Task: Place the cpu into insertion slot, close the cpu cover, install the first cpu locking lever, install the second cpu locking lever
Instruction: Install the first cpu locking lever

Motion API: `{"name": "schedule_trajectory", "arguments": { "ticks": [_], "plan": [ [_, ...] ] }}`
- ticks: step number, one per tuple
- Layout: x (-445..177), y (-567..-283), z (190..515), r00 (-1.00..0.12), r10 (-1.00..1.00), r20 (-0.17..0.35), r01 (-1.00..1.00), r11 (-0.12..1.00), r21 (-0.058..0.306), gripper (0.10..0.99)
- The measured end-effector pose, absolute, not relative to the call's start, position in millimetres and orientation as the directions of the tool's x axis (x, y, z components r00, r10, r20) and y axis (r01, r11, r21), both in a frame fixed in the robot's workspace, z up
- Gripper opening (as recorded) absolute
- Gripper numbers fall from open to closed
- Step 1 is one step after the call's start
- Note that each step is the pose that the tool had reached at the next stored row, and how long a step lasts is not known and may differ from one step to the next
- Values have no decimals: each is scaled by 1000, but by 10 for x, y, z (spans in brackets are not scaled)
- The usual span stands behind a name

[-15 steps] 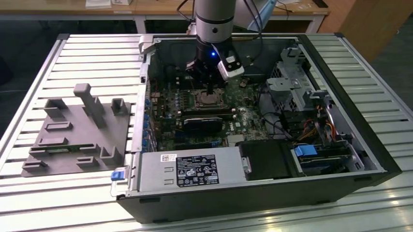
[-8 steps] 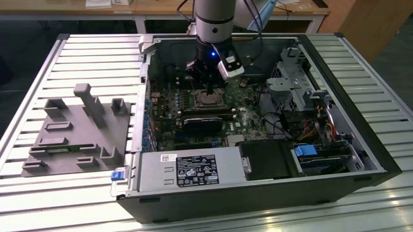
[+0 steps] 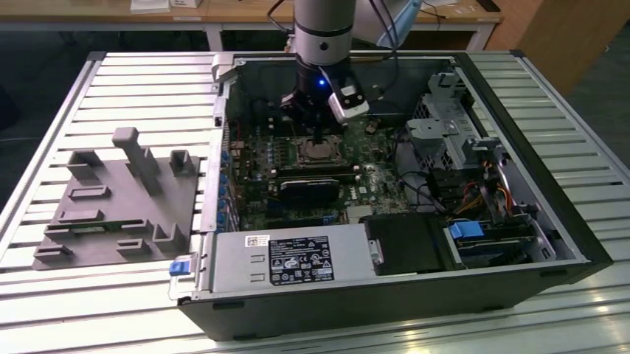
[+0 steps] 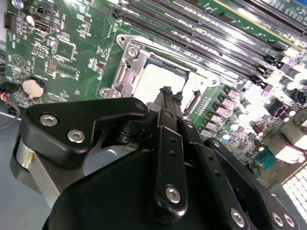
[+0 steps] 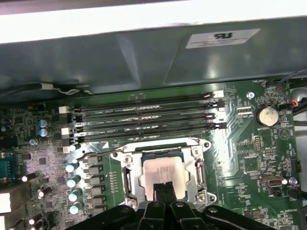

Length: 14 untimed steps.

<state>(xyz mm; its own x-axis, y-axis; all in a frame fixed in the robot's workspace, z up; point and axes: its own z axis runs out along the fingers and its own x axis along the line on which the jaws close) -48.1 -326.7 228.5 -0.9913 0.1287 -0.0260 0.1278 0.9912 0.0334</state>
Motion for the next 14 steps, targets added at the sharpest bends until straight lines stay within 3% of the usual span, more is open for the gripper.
{"name": "schedule_trajectory", "arguments": {
  "ticks": [14],
  "plan": [
    [-633, -3267, 2285, -991, 129, -30, 128, 991, 34, 102]
  ]
}}
